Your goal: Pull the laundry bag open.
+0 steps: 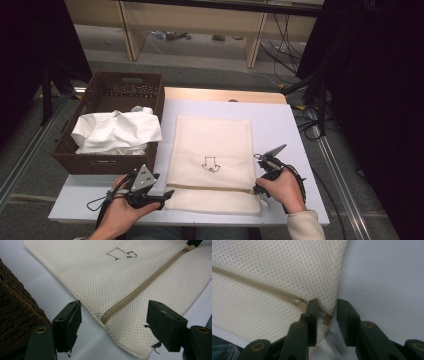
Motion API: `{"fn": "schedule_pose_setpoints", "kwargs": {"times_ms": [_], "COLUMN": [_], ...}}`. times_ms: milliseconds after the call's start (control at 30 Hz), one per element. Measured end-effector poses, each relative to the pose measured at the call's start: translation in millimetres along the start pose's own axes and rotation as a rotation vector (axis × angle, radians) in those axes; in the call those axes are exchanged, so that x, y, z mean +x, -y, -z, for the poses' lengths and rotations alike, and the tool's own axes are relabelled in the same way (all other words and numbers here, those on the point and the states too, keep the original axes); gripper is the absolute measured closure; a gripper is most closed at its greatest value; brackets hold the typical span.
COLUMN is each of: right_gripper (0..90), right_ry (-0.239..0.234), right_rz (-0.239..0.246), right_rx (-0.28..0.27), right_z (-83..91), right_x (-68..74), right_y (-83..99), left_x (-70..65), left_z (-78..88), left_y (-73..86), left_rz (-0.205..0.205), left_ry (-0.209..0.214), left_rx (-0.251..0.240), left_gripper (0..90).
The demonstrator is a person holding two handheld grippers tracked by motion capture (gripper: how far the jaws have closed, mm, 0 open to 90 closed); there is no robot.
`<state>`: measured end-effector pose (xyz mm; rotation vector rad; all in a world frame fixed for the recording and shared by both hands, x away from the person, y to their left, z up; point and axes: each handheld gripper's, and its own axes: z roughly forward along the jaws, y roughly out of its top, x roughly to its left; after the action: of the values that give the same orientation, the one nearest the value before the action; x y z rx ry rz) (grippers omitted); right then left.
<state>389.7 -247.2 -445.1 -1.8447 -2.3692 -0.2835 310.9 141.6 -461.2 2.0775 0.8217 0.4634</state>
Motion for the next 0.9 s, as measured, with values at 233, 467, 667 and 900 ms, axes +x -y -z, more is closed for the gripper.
{"fn": "schedule_pose_setpoints", "kwargs": {"times_ms": [233, 467, 667, 900], "right_gripper": [77.8, 82.6, 84.9, 85.1], "right_ry": [-0.002, -0.017, 0.012, 0.05], "right_rz": [0.051, -0.02, 0.05, 0.118], "right_rx": [-0.014, -0.015, -0.02, -0.039], "right_z": [-5.2, -6.7, -5.4, 14.6], "right_x": [-2.5, 1.5, 3.7, 15.2], "right_y": [-1.7, -1.2, -2.7, -1.9], "left_x": [-0.4, -1.1, -1.9, -4.3], "left_z": [-0.3, -0.5, -0.9, -2.0], "left_y": [0.2, 0.0, -0.1, -2.0], "left_rz": [0.001, 0.006, 0.015, 0.029], "left_ry": [0.002, -0.007, 0.003, 0.023], "left_rx": [0.002, 0.006, 0.002, 0.0], "left_gripper": [28.2, 28.4, 28.9, 30.6]}}
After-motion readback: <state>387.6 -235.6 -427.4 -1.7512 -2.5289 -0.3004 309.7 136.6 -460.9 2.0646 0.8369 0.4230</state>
